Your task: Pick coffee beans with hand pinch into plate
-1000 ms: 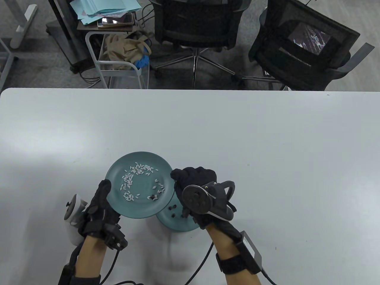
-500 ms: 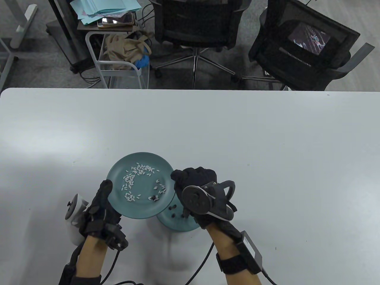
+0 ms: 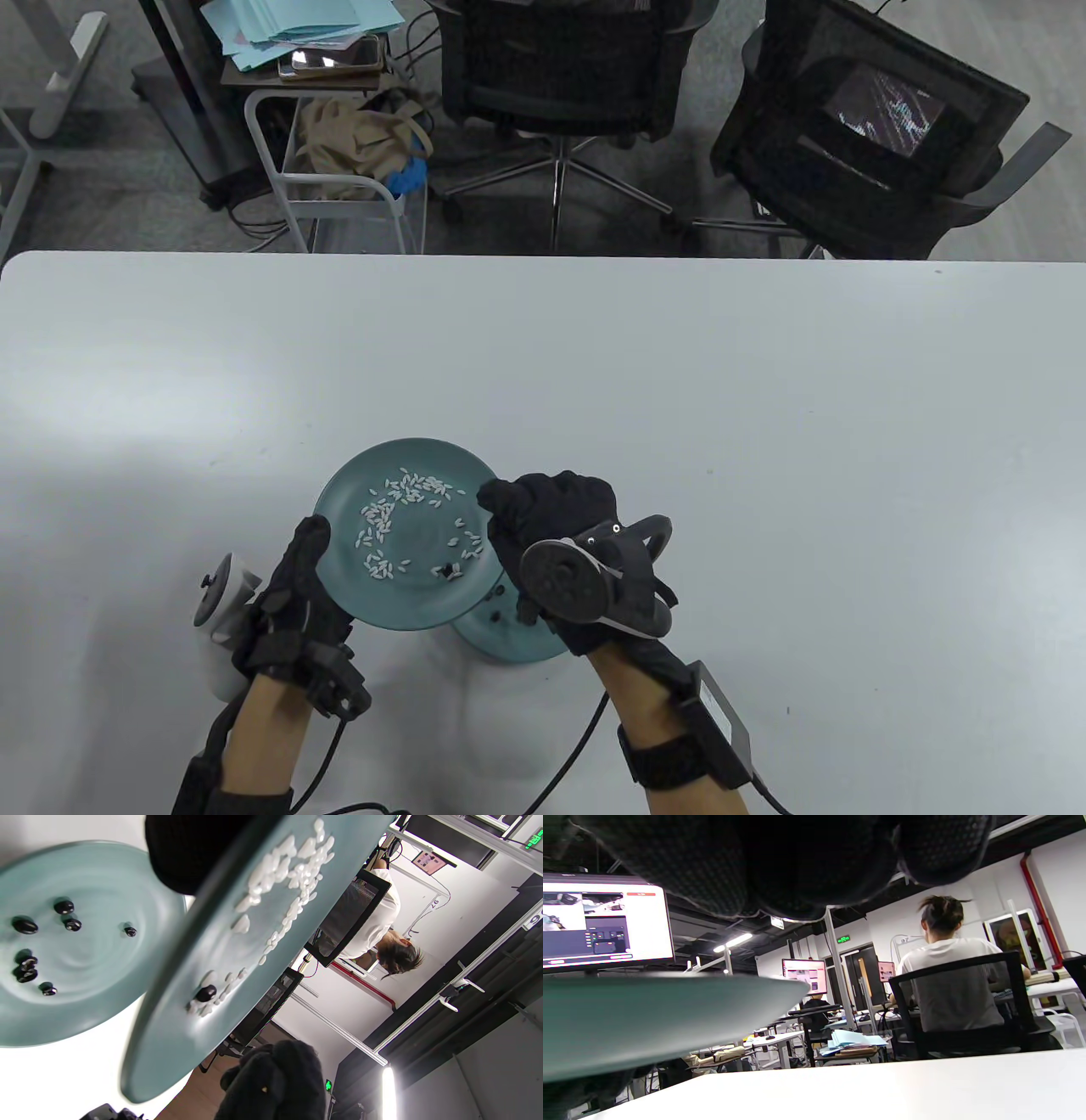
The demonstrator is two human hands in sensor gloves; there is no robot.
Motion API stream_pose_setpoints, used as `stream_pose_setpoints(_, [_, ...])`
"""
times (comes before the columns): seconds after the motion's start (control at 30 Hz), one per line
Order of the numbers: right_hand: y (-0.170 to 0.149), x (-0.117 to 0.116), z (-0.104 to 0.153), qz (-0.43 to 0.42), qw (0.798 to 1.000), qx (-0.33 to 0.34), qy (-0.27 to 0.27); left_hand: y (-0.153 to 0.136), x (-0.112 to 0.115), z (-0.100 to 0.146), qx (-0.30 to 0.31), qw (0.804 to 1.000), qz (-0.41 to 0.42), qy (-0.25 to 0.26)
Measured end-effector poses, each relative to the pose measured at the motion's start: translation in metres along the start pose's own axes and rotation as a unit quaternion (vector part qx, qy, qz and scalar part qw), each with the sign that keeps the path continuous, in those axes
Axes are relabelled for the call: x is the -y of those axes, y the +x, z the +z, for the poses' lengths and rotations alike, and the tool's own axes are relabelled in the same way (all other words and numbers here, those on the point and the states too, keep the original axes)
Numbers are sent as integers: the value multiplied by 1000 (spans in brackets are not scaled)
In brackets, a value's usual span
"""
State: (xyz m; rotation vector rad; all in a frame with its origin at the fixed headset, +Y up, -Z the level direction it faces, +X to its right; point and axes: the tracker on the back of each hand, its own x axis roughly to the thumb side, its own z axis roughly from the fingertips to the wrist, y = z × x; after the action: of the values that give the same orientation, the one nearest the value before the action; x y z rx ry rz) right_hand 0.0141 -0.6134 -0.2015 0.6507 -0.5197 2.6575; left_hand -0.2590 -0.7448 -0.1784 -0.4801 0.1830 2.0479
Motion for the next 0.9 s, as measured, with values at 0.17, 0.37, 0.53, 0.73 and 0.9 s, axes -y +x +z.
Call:
stream_pose_setpoints(0.17, [12,7,-1,-1,1000,22,-5,-1,1,-1,-3,1000,-1,-2])
stream_pose_setpoints(0.37, [30,6,-1,19,998,53,43,-2,2,-1,-5,1000,-4,-5])
stream_pose_setpoints(0.53, [44,-7,-2,53,988,83,118,-4,5,-2,-11,1000,-13,-8])
stream_pose_setpoints(0.73, [51,-20,-1,92,978,92,164,-7,9,-3,-16,999,-24,-12])
stream_pose_setpoints(0.9, [54,-28,-1,110,971,92,193,-9,8,-3,-23,999,-24,-8])
